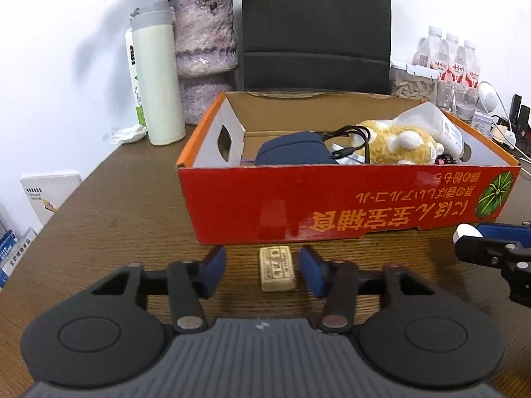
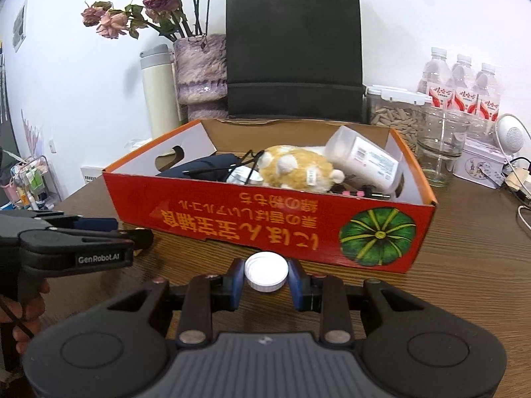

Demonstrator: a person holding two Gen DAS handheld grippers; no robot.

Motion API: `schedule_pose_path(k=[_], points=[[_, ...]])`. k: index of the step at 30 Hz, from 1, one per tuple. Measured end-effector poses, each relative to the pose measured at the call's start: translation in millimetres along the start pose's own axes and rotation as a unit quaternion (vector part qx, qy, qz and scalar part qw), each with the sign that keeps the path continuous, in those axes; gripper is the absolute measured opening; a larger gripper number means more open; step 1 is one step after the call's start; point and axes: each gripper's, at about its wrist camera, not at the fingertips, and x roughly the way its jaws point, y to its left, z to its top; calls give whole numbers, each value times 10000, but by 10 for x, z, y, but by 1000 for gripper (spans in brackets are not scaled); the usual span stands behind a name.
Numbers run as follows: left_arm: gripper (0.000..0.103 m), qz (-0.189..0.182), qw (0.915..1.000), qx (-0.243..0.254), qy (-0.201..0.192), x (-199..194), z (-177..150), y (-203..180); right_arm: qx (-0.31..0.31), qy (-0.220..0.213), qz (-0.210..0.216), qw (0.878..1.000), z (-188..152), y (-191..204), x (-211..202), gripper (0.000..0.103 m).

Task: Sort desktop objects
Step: 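Grasp the white round cap with the right gripper while the left gripper grasps the beige block, then carry the beige block and white cap over the box with both grippers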

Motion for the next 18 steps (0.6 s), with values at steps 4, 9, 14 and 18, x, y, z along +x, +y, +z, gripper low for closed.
schedule_pose_path(k=[4,9,14,18], points=[[28,-78,9999,-54,72,19,-11,-20,-3,-2,-4,10000,-9,-44,-16,27],[21,-129,9998,-147,66,9,-24,-24,-1,11,-7,10000,-25,-92,-30,27],[21,-202,9994,-274,53,-3,-32,22,-28,-19,-3,10000,-34,-64,-44,27],[21,-206,9993,-325,-16,-43,-32,46,-32,-92,-2,10000,-27,-49,-72,27]])
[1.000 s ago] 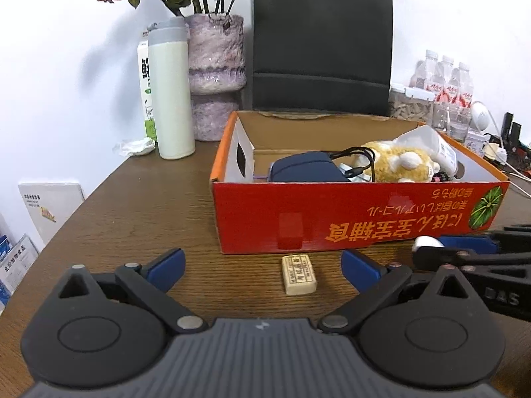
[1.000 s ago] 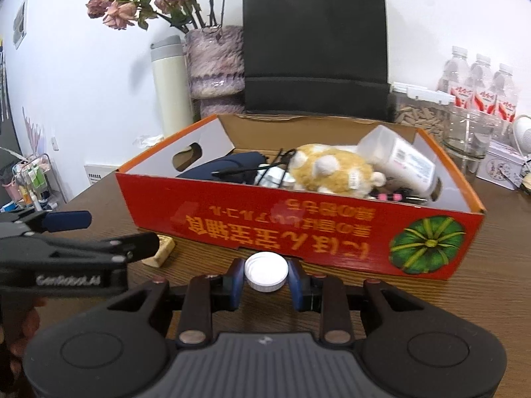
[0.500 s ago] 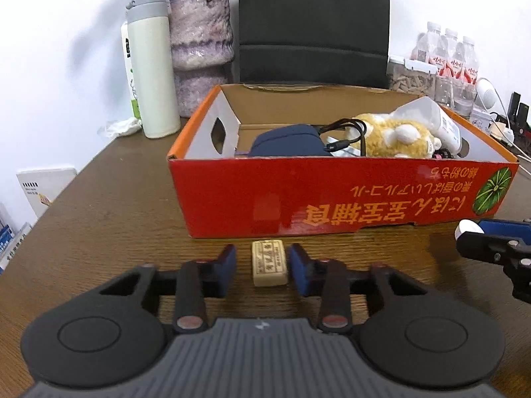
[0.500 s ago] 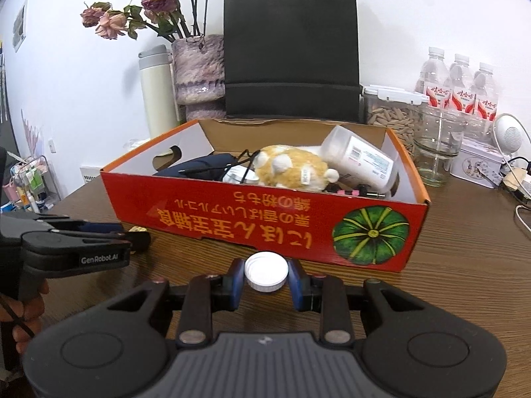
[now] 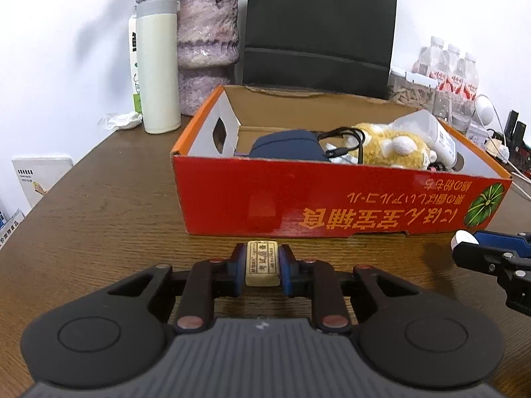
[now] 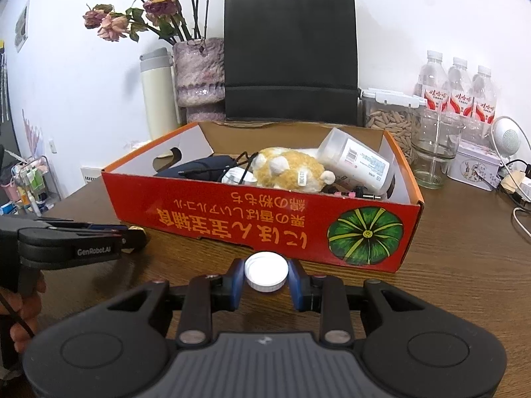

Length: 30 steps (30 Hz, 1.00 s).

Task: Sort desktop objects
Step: 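Carry the beige block and white cap over the box with both grippers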

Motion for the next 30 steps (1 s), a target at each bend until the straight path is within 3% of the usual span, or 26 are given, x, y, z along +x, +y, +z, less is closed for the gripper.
schedule_pose_path(k=[9,17,23,30], points=[[21,25,9986,163,-498,-266,128,-60,-48,-343,2,9994,107,38,-147,27],[22,-165,9948,286,-961,-415,393,-240,87,-739,-47,9972,319,-1,-271,27],[22,-248,9925,203,-1182,-332,587,-346,188,-963,-136,9951,472,-58,-231,27],[22,-278,9923,146,-1197,-48,763,-412,317,-971,-260,9944,661,-172,86,27]])
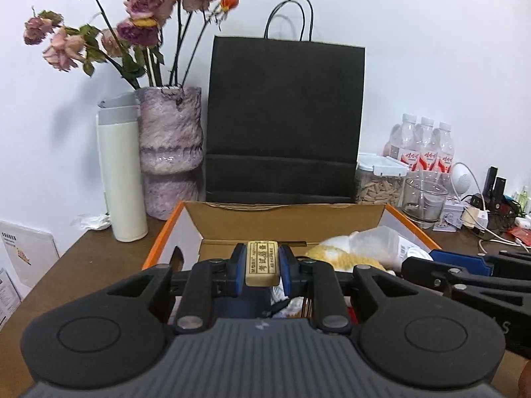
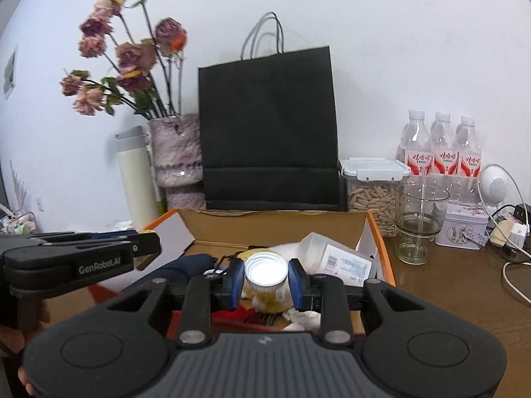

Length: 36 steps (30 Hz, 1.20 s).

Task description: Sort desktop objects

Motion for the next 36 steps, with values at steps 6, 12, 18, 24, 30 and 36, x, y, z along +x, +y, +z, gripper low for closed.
schedule_pose_path(k=[6,12,18,24,30,36], points=[[22,44,9998,60,161,350,-7,7,-25,144,-208,9997,11,-85,369,27],[22,76,9994,102,313,489,-73,53,-80,345,-333,9988,-81,-136,522,27],[40,85,9997,141,155,407,-86,43,-111,255,-340,9990,-110,-126,453,59],[83,365,9987,271,-217,233,-88,21,-203,35,-394,9990,-79,-68,322,89],[103,623,9969,171,-451,41,-108,81,-218,46,-409,9989,-91,-23,217,103],[103,607,9973,28,-423,-160,-144,118,-243,58,-414,9988,-157,27,22,103]])
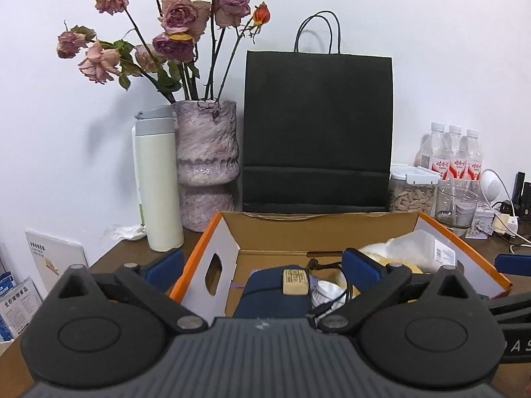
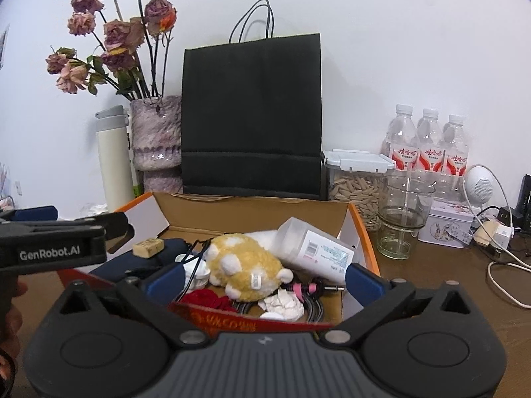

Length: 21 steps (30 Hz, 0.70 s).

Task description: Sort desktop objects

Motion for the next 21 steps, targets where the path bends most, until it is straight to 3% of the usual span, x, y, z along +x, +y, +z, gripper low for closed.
schedule_pose_path(k=[7,21], points=[[103,15,10000,66,66,-307,-108,46,12,-64,-37,10000,-87,17,-336,103],[103,-330,9992,166,168,-899,-395,125,63,75,16,10000,-369,102,-909,103]])
